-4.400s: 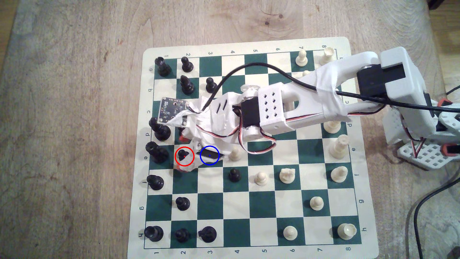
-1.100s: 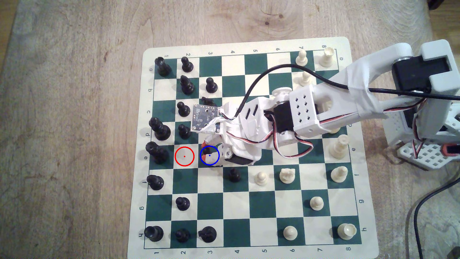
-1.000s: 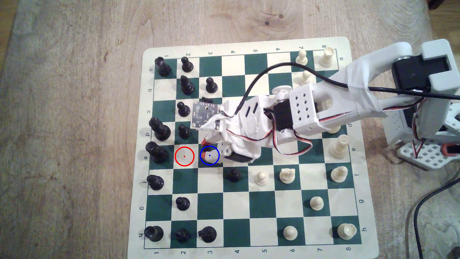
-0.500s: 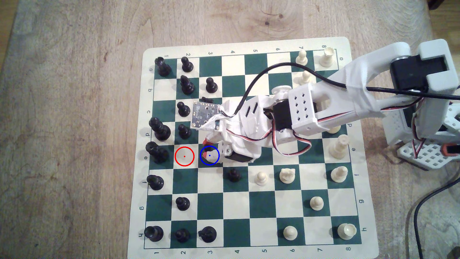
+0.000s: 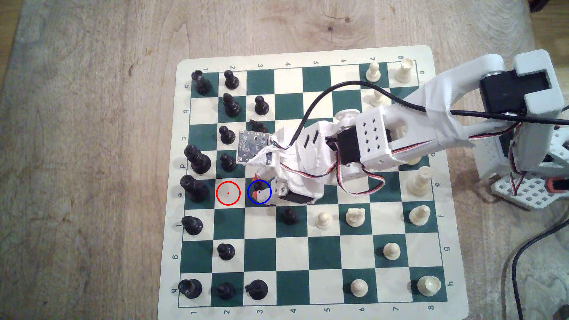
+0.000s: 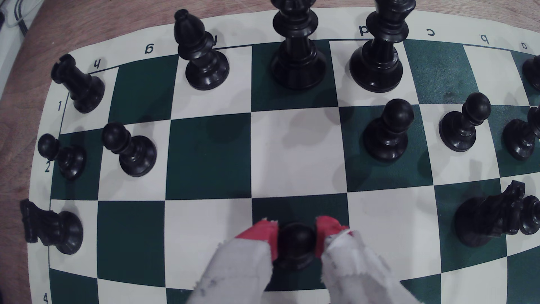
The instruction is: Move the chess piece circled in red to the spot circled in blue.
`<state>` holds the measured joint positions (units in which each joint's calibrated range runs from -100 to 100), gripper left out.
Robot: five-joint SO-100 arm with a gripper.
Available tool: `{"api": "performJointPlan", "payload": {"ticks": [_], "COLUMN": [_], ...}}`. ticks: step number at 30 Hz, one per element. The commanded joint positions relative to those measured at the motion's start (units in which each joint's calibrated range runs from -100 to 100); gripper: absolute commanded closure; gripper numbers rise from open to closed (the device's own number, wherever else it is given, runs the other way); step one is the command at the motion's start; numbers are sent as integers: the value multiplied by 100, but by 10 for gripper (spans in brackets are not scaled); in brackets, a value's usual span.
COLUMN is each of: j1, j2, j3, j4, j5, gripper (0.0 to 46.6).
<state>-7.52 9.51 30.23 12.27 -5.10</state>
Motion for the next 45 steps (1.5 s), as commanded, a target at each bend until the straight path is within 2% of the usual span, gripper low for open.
{"api": "performJointPlan", "payload": {"ticks": [1,5,7,10,15,23,26,30,33,35,36,37,38,39,40,41,42,45], "j1": [21,21,13,29,130,248,248,279,318,373,404,420,428,412,389,389,412,443], "j2": [-145,-145,-162,-246,-357,-1036,-1443,-2233,-2810,-3150,-3302,-3583,-3735,-3880,-4007,-4321,-4457,-4958], "j3": [-167,-167,-176,-258,-339,-630,-602,377,1347,1836,2090,2571,2788,3015,3269,3695,3876,4357], "j4": [-113,-113,-113,10,132,640,804,165,-416,-842,-1096,-1620,-1825,-2071,-2390,-2783,-2939,-3438], "j5": [24,24,24,24,44,54,151,327,650,684,679,654,635,635,635,698,781,835], "gripper": [460,457,383,298,241,218,218,268,294,314,332,376,383,404,450,464,464,464]}}
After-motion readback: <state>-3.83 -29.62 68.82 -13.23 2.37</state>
